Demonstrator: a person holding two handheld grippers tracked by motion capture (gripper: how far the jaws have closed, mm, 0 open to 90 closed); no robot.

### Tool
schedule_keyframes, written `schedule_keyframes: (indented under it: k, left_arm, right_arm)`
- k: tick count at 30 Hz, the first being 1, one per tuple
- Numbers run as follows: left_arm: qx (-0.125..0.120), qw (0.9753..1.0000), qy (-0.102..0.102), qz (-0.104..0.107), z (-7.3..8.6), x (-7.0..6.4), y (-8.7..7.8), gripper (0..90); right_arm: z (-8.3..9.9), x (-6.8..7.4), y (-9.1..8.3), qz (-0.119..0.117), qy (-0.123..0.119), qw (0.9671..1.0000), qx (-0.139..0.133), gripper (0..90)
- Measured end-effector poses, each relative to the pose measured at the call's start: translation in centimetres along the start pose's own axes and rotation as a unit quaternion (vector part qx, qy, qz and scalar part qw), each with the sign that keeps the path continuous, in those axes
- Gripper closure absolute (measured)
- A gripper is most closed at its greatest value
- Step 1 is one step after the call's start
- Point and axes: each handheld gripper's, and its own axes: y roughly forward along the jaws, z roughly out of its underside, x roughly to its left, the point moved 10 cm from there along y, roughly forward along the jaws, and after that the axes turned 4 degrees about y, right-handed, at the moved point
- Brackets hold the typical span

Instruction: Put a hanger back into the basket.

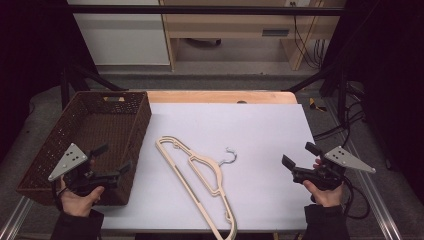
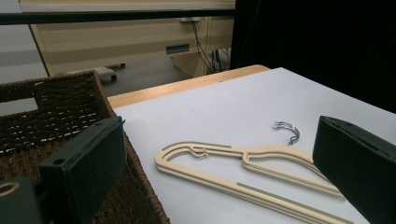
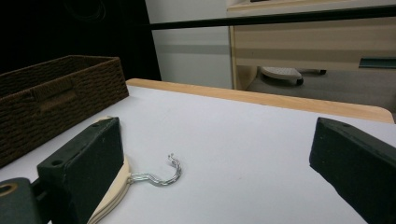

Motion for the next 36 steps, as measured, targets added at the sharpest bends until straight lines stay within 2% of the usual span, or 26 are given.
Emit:
schedule_keyframes:
  k: [5, 11, 15, 18, 23, 26, 27, 28, 34, 35, 36]
  left_arm:
    - [0.002, 1.0000, -0.002, 0.004, -0.1, -0.2, 0.3, 3.0]
    - [0.008, 0.9998, 0.005, 0.014, -0.5, -1.1, 1.2, 3.4]
    - [0.016, 0.9994, 0.017, 0.024, -1.1, -2.2, 2.3, 3.8]
    - [0.021, 0.9991, 0.018, 0.031, -1.2, -3.0, 3.0, 3.9]
    - [0.029, 0.9985, 0.026, 0.038, -1.3, -3.7, 4.0, 4.2]
    - [0.040, 0.9975, 0.029, 0.051, -1.3, -4.8, 5.6, 4.3]
    - [0.040, 0.9975, 0.029, 0.051, -1.3, -4.8, 5.6, 4.3]
    - [0.046, 0.9967, 0.032, 0.058, -1.3, -5.4, 6.5, 4.4]
    - [0.063, 0.9940, 0.037, 0.082, -1.0, -7.4, 9.3, 4.7]
    - [0.063, 0.9940, 0.037, 0.082, -1.0, -7.4, 9.3, 4.8]
    - [0.068, 0.9932, 0.036, 0.087, -0.8, -8.0, 10.1, 4.9]
  right_arm:
    - [0.1, 0.3, 0.2, -0.003, -0.001, 1.0000, 0.004, 3.4]
    - [0.4, 1.1, 0.8, -0.013, -0.009, 0.9998, 0.015, 3.7]
    - [0.8, 1.9, 1.4, -0.019, -0.013, 0.9994, 0.026, 4.2]
    - [1.0, 2.5, 1.8, -0.026, -0.016, 0.9990, 0.034, 4.4]
    - [1.5, 3.1, 2.4, -0.033, -0.022, 0.9983, 0.043, 4.6]
    - [2.0, 3.3, 2.6, -0.034, -0.023, 0.9979, 0.050, 4.6]
    - [2.0, 3.3, 2.6, -0.035, -0.024, 0.9979, 0.050, 4.6]
    - [2.1, 3.3, 2.6, -0.034, -0.023, 0.9979, 0.050, 4.7]
    - [2.2, 3.3, 2.4, -0.036, -0.024, 0.9979, 0.049, 4.6]
    - [2.1, 3.4, 2.3, -0.038, -0.023, 0.9979, 0.048, 4.7]
    - [2.0, 3.3, 2.3, -0.037, -0.023, 0.9980, 0.046, 4.7]
